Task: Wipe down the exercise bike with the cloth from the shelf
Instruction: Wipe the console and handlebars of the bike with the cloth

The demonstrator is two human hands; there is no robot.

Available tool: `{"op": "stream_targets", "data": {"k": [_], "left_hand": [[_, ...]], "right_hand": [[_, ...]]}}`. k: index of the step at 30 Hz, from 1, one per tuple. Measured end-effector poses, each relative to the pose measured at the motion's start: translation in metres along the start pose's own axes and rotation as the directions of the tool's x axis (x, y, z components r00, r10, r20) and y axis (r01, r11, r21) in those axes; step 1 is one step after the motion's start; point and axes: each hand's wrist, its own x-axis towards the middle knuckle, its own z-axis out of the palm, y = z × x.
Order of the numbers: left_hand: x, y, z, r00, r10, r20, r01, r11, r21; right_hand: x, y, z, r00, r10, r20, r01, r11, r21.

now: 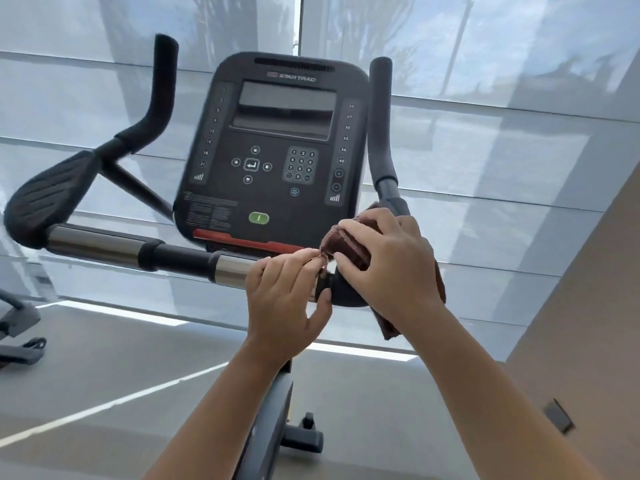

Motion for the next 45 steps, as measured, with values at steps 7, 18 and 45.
{"op": "stream_targets", "data": {"k": [7, 18, 45], "left_hand": [[-0.005, -0.007, 0.009, 0.995, 0.049, -0.089, -0.048, 0.999, 0.017], [-0.004, -0.002, -0.007, 0.997, -0.077, 0.026, 0.081, 0.981, -0.175], [-0.003, -0.002, -0.018, 0.981, -0.128, 0.146, 0.16, 0.958, -0.238]], "right_hand": [[0.007, 0.02, -0.011, 0.998, -0.058, -0.008, 0.058, 0.987, 0.149], [-0.024, 0.012, -0.01, 0.979, -0.169, -0.115, 0.18, 0.979, 0.095], [0.03, 0.021, -0.024, 0.939, 0.148, 0.311, -0.142, 0.989, -0.042]]}}
